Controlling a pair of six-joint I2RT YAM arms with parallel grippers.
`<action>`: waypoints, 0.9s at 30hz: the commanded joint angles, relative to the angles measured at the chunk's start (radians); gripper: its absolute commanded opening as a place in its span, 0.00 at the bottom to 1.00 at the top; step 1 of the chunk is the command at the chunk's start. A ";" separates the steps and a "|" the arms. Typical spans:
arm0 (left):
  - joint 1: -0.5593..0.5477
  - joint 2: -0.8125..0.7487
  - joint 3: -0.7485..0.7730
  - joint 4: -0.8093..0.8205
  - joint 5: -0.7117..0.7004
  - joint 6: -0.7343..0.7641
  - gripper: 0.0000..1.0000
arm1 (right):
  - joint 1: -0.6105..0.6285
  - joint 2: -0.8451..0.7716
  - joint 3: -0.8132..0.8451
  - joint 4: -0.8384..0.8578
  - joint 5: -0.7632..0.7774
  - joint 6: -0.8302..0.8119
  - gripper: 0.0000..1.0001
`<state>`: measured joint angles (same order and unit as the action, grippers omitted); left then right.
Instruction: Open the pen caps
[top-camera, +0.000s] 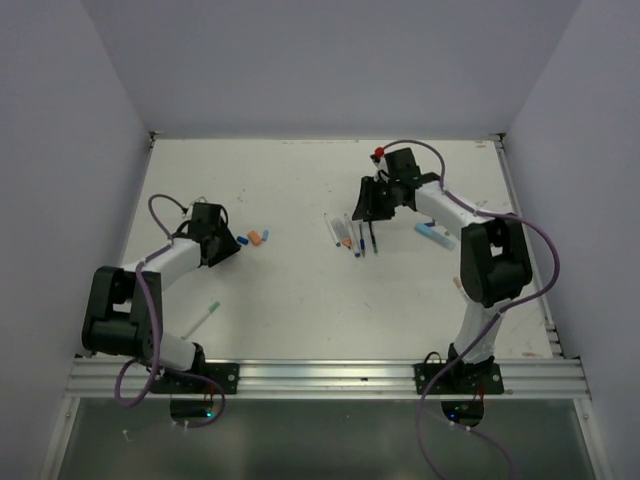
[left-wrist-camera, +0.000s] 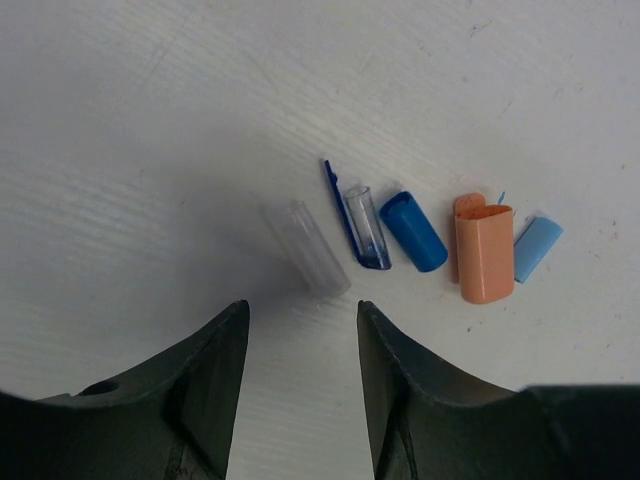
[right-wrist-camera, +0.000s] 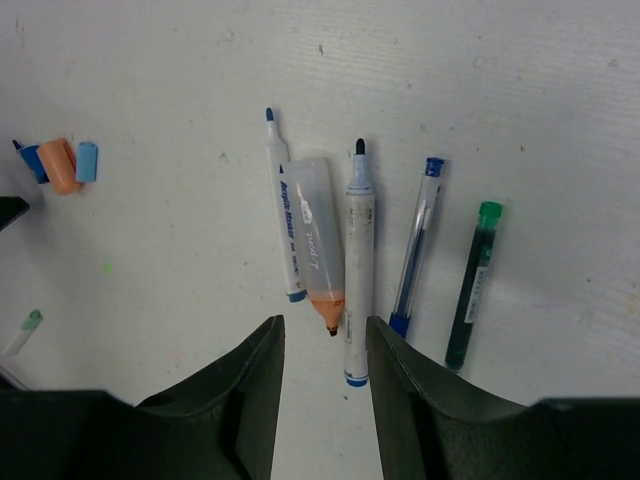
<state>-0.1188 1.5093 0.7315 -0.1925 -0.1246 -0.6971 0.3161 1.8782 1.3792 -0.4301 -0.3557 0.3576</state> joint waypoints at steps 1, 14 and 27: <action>0.010 -0.102 -0.009 -0.099 -0.050 -0.015 0.51 | 0.049 -0.076 0.000 0.002 0.034 -0.008 0.42; 0.010 -0.345 -0.116 -0.389 0.058 -0.264 0.50 | 0.271 -0.180 -0.155 0.080 -0.009 0.069 0.42; 0.010 -0.414 -0.015 -0.622 -0.076 -0.366 0.67 | 0.319 -0.221 -0.272 0.208 -0.071 0.121 0.42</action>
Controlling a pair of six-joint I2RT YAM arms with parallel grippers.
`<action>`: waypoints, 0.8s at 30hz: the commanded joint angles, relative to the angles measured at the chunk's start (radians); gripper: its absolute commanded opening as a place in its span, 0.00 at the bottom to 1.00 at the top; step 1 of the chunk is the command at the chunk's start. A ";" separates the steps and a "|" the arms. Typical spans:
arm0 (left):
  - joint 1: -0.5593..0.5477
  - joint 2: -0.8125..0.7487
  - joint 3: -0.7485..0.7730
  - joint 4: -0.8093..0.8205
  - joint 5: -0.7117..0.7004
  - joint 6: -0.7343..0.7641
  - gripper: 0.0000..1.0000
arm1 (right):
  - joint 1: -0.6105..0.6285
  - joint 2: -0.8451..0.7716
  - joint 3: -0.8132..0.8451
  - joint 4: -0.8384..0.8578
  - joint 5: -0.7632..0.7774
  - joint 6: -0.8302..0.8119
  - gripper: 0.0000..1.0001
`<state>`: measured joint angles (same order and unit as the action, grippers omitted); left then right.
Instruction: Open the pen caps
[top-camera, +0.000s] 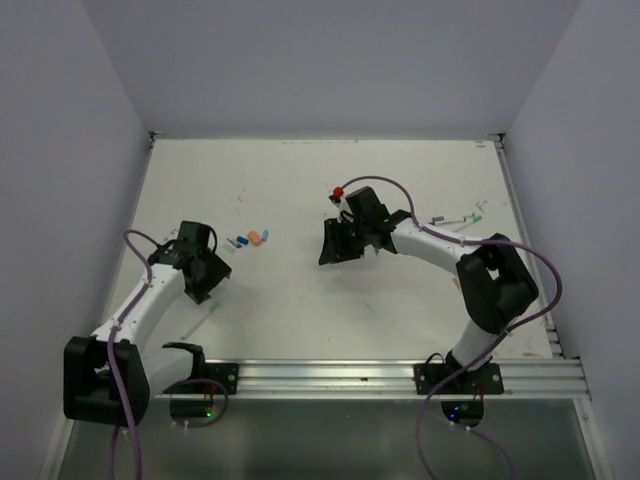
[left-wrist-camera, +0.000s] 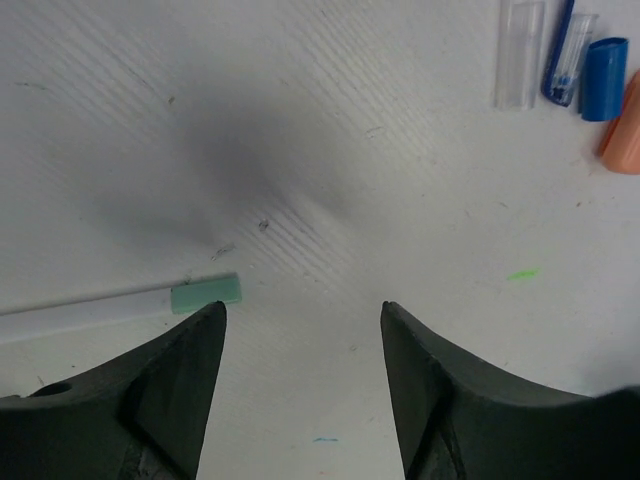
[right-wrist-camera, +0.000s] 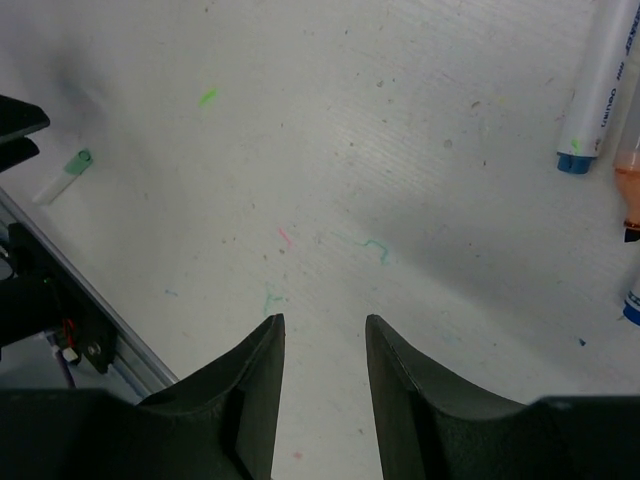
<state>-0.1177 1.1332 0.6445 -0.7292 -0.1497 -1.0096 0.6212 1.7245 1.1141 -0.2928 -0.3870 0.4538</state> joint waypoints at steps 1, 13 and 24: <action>0.009 -0.038 0.079 -0.102 -0.057 -0.075 0.67 | 0.017 -0.074 -0.010 0.070 -0.038 0.023 0.42; 0.010 -0.015 0.067 -0.243 -0.024 -0.306 0.79 | 0.028 -0.123 -0.020 0.081 -0.049 0.028 0.42; 0.038 0.047 0.048 -0.257 -0.011 -0.406 0.99 | 0.032 -0.114 -0.026 0.073 -0.039 0.022 0.42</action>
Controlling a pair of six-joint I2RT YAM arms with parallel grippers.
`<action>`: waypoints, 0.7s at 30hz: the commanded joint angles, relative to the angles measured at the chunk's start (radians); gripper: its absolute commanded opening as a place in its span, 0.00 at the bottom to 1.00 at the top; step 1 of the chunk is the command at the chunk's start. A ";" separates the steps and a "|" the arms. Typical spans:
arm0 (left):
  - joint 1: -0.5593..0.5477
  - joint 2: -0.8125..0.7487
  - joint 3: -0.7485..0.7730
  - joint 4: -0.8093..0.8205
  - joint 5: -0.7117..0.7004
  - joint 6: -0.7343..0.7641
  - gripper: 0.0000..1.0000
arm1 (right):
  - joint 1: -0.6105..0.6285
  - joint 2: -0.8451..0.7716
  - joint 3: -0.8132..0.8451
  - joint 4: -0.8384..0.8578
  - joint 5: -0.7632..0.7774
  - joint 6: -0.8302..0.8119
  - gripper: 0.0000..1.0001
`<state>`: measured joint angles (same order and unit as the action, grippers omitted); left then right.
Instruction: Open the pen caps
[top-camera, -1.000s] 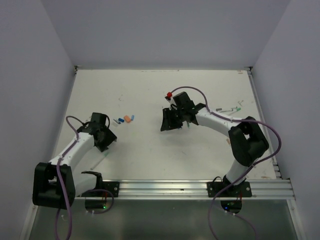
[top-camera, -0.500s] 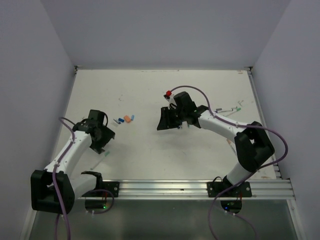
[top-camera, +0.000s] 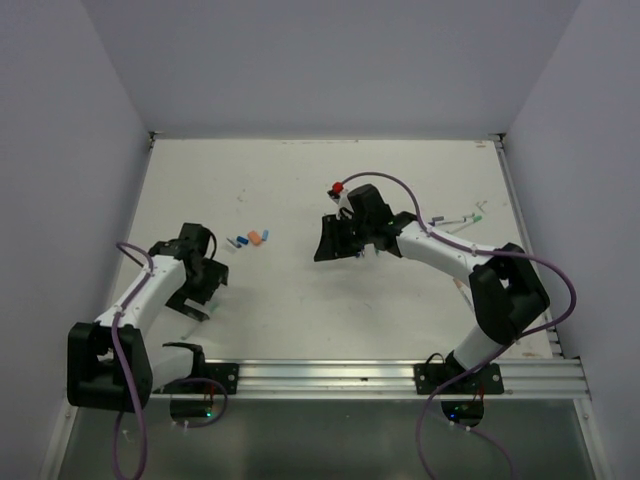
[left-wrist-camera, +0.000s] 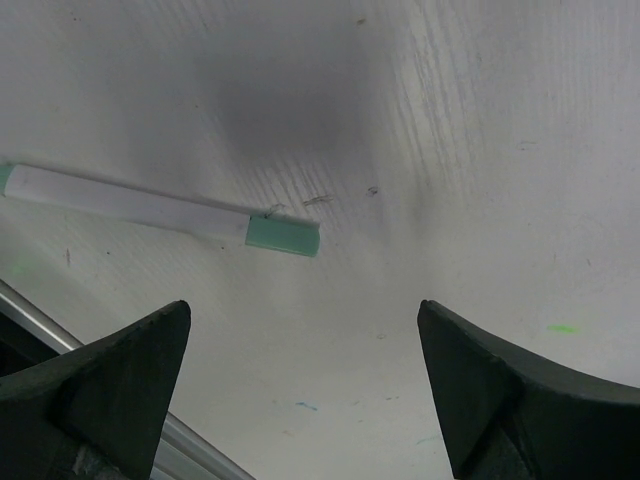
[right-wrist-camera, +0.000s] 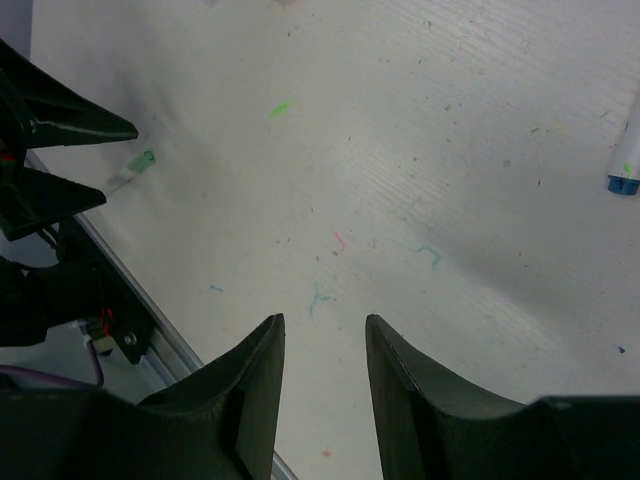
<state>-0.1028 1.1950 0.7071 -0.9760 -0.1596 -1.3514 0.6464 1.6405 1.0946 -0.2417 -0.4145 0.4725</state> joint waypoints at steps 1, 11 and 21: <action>0.031 -0.024 -0.026 0.006 0.003 -0.069 0.99 | 0.009 -0.030 -0.009 0.024 -0.010 0.003 0.42; 0.188 -0.011 -0.064 0.069 0.055 0.008 1.00 | 0.010 -0.008 -0.007 0.025 -0.004 0.002 0.42; 0.253 0.044 -0.061 0.074 0.046 0.031 0.98 | 0.010 0.007 -0.007 0.030 0.002 0.000 0.42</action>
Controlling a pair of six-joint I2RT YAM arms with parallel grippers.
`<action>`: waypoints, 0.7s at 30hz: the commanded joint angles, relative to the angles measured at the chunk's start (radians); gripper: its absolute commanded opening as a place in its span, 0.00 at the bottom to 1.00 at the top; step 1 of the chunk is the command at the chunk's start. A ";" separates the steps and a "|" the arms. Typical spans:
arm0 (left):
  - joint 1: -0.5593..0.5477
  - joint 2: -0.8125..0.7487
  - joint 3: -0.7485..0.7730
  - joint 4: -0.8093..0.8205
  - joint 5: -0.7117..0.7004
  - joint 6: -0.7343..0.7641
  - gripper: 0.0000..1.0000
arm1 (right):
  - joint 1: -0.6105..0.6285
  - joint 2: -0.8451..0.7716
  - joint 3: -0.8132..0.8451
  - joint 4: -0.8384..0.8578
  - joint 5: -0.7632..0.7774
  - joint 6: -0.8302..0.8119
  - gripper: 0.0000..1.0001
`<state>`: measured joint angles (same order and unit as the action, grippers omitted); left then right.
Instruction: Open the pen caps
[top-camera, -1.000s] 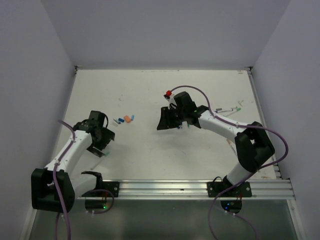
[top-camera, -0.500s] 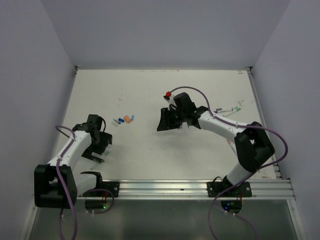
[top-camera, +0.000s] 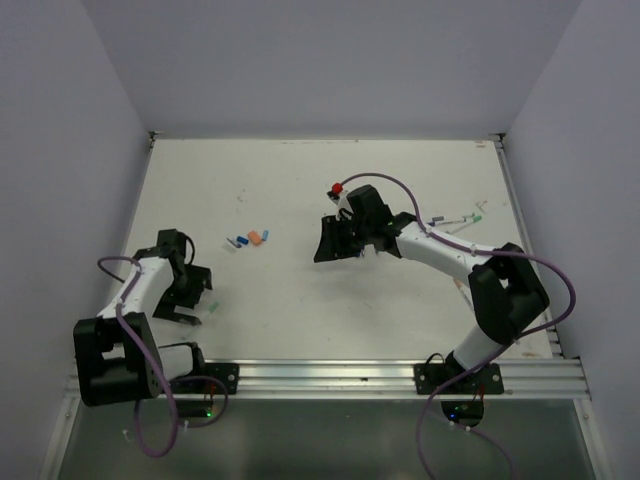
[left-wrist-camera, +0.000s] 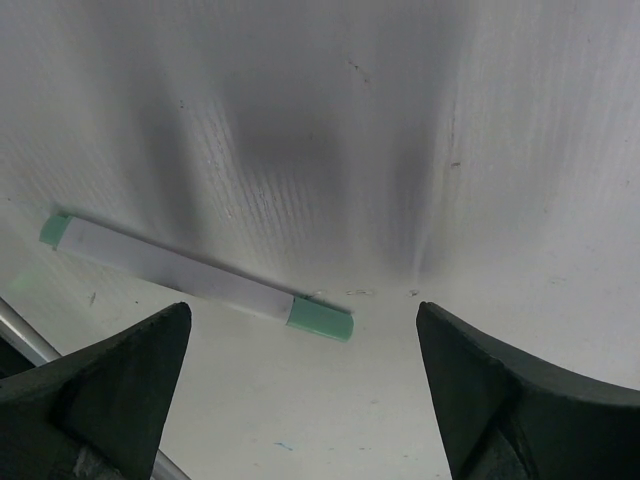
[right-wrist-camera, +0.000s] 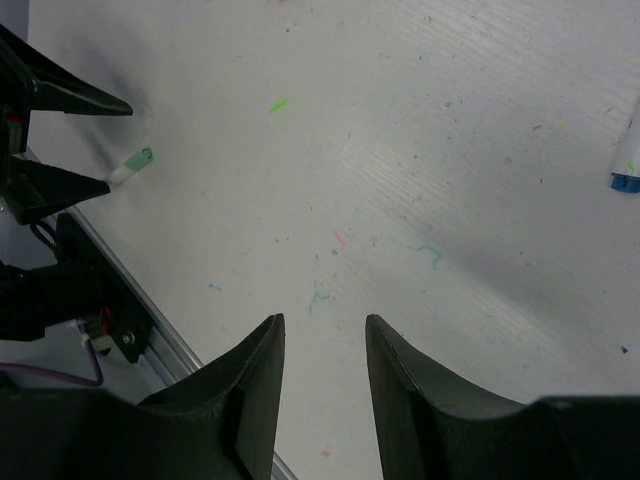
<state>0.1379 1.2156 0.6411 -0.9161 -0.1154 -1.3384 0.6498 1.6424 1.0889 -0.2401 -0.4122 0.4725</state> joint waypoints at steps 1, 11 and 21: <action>0.012 0.030 0.000 0.011 0.002 0.015 0.97 | 0.007 0.008 -0.001 0.031 0.001 0.000 0.42; 0.012 0.042 -0.050 0.049 -0.004 -0.011 0.86 | 0.007 0.005 -0.006 0.036 0.006 0.000 0.42; 0.012 0.076 -0.043 0.066 -0.046 0.007 0.68 | 0.007 -0.012 -0.009 0.032 0.021 -0.008 0.42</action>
<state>0.1429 1.2652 0.5980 -0.8696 -0.1120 -1.3418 0.6498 1.6485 1.0878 -0.2382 -0.4099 0.4717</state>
